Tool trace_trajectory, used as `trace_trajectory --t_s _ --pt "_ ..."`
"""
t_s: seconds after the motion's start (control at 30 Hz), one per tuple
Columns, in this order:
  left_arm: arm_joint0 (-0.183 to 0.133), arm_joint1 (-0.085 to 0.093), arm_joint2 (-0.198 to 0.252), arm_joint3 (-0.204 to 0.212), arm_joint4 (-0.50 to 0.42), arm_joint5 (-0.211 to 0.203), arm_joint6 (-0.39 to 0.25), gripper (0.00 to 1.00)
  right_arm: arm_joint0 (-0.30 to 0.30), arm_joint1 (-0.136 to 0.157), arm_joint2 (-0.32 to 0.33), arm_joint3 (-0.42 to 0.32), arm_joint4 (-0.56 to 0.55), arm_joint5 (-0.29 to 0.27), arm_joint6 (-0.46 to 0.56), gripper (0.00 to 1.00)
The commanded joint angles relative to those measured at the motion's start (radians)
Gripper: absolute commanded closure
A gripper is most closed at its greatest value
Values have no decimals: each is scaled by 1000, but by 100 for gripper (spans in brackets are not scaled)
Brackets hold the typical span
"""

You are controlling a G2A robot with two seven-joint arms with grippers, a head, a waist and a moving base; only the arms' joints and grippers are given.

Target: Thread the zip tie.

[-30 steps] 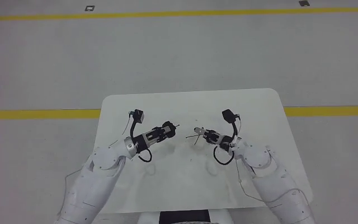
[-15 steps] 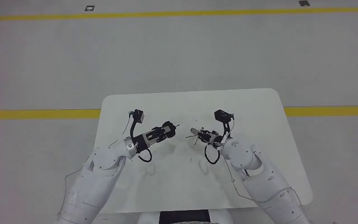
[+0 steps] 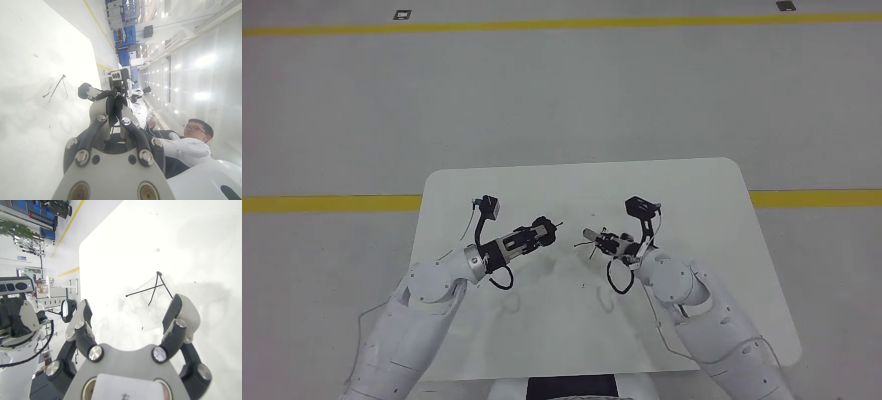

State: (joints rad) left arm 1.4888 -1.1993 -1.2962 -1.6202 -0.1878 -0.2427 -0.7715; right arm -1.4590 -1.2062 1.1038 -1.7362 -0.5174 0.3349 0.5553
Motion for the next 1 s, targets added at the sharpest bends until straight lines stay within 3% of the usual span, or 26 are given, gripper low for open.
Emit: trace_trajectory --t_s 0.0,0.33,0.87,0.93,0.97 --pt "0 0 0 0 0 0 0 100 -9 0 -3 -15 -20 5 -10 0" --pt "0 0 0 0 0 0 0 100 -51 -23 23 -53 -124 5 12 0" --pt "0 0 0 0 0 0 0 100 -38 -162 51 37 -222 5 79 0" --pt "0 0 0 0 0 0 0 100 -40 -180 59 41 -244 5 90 11" --pt "0 0 0 0 0 0 0 100 -42 -188 63 42 -253 5 96 22"
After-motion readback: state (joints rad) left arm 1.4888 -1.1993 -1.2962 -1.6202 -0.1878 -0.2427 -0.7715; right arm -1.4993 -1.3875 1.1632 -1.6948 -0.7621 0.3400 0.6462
